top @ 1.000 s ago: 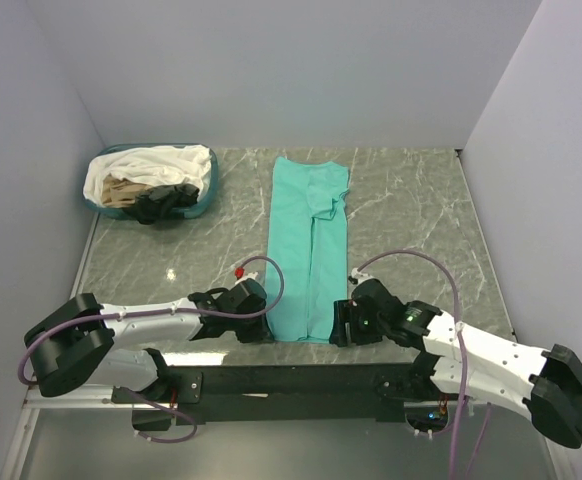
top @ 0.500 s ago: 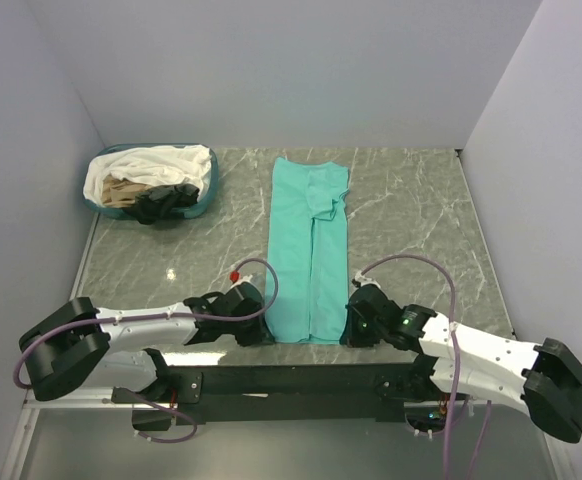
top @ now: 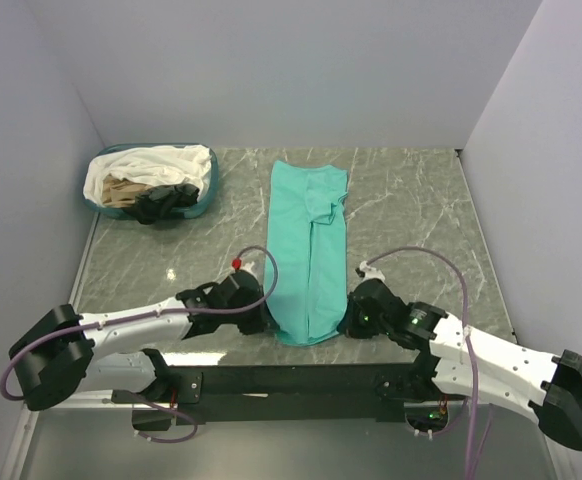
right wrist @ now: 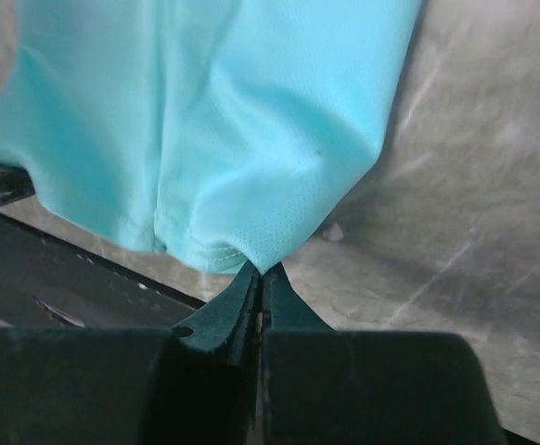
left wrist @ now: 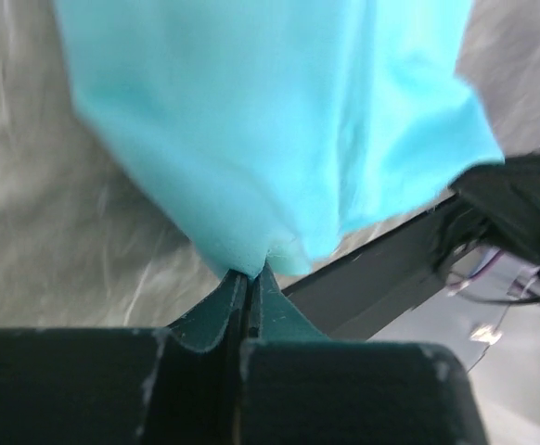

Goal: Fold and stack the t-shirts
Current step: Fold the tshirt

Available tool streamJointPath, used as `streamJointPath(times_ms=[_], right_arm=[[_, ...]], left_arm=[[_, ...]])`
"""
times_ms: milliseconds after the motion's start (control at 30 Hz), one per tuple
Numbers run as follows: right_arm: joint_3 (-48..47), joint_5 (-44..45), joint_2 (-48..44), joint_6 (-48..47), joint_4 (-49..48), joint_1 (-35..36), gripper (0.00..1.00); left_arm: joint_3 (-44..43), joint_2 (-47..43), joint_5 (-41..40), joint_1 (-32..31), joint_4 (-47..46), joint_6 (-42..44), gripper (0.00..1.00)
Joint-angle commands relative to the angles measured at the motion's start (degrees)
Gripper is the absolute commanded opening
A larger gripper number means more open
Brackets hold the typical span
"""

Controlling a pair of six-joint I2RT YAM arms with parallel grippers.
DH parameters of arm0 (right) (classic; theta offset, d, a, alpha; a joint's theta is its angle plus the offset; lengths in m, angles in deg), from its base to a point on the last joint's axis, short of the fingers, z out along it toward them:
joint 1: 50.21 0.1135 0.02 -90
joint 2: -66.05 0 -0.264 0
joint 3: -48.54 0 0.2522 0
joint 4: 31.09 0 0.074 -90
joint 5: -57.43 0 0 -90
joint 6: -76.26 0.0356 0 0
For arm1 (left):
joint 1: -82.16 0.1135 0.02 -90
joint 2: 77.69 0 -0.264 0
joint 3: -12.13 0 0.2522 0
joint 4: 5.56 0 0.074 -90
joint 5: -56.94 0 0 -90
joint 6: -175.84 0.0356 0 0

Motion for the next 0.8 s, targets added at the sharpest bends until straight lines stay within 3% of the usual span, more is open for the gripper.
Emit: streamJointPath(times_ms=[0, 100, 367, 633, 767], right_arm=[[-9.8, 7.7, 3.2, -4.5, 1.3, -0.6, 0.0], [-13.7, 9.8, 6.0, -8.2, 1.1, -2.9, 0.0], [-20.9, 3.6, 15.3, -17.6, -10.3, -13.6, 0.0], [-29.3, 6.3, 23.7, -20.4, -12.5, -19.2, 0.0], [-31.4, 5.6, 27.4, -21.4, -13.5, -21.6, 0.0]], left_arm=[[-6.1, 2.2, 0.6, 4.1, 1.2, 5.0, 0.01], [-10.8, 4.4, -0.1, 7.7, 1.7, 8.3, 0.01], [-22.5, 12.4, -0.5, 15.0, -1.4, 13.5, 0.01], [-32.0, 21.8, 1.1, 20.6, -1.7, 17.3, 0.01], [-37.3, 25.4, -2.6, 21.3, 0.5, 18.9, 0.01]])
